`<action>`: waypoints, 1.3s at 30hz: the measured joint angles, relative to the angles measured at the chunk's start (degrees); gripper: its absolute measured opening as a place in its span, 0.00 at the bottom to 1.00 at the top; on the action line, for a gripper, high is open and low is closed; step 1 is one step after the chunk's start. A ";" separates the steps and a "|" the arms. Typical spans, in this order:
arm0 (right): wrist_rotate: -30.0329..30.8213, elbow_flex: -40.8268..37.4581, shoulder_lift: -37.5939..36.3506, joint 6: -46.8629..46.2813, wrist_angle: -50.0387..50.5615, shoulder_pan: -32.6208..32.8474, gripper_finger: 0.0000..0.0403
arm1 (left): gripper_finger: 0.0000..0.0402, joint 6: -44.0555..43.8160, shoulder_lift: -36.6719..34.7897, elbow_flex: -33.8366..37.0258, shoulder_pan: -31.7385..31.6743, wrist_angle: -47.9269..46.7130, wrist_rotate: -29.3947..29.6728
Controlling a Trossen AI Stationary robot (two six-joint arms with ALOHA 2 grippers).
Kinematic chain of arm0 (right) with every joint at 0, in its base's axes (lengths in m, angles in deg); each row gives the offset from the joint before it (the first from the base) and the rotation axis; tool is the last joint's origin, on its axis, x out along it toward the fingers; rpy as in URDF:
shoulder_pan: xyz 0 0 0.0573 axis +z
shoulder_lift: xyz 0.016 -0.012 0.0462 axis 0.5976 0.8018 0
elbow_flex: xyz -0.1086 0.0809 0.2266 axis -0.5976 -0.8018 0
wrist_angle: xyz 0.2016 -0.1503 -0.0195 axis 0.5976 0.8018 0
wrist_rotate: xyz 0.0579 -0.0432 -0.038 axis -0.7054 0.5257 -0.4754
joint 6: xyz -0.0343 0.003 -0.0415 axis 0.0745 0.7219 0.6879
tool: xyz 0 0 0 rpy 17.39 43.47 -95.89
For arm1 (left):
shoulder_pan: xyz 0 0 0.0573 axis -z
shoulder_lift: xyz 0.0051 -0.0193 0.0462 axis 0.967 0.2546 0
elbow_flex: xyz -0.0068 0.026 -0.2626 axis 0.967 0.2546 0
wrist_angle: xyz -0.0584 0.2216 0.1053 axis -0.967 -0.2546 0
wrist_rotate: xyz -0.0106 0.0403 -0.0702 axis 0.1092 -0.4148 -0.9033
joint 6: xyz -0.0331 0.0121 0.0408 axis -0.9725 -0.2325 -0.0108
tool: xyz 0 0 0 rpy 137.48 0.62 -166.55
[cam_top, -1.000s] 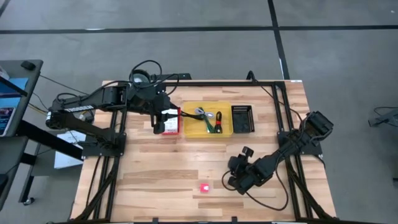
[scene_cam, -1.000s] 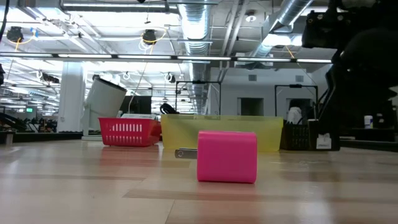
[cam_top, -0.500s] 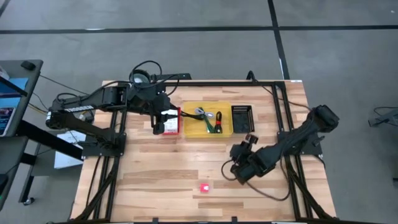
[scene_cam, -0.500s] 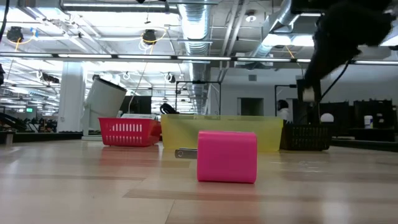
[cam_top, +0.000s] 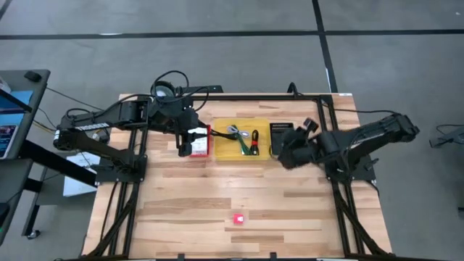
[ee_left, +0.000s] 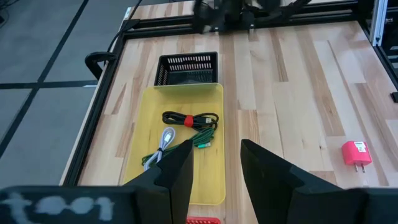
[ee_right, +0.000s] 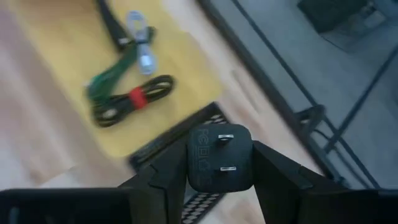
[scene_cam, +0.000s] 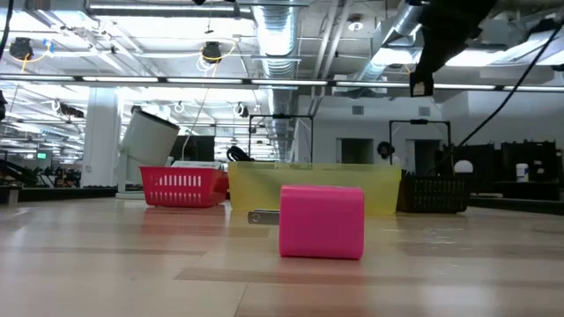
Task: Pick and place items into bin
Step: Put the black charger adapter into the black bin, then put the pink charger adapter into the black bin
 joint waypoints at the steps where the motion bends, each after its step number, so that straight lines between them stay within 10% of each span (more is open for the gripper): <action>1: -0.11 0.00 -0.69 1.19 0.00 -1.55 0.35 | 0.31 0.00 0.00 0.00 0.00 0.00 0.00; 27: -14.32 -0.09 2.82 18.45 -4.98 -17.23 0.37 | 0.31 -0.88 0.00 0.00 3.13 0.06 0.77; 39: -14.01 -0.15 7.56 20.47 -5.15 -17.36 0.56 | 0.31 -1.07 0.00 0.00 3.58 -0.05 1.66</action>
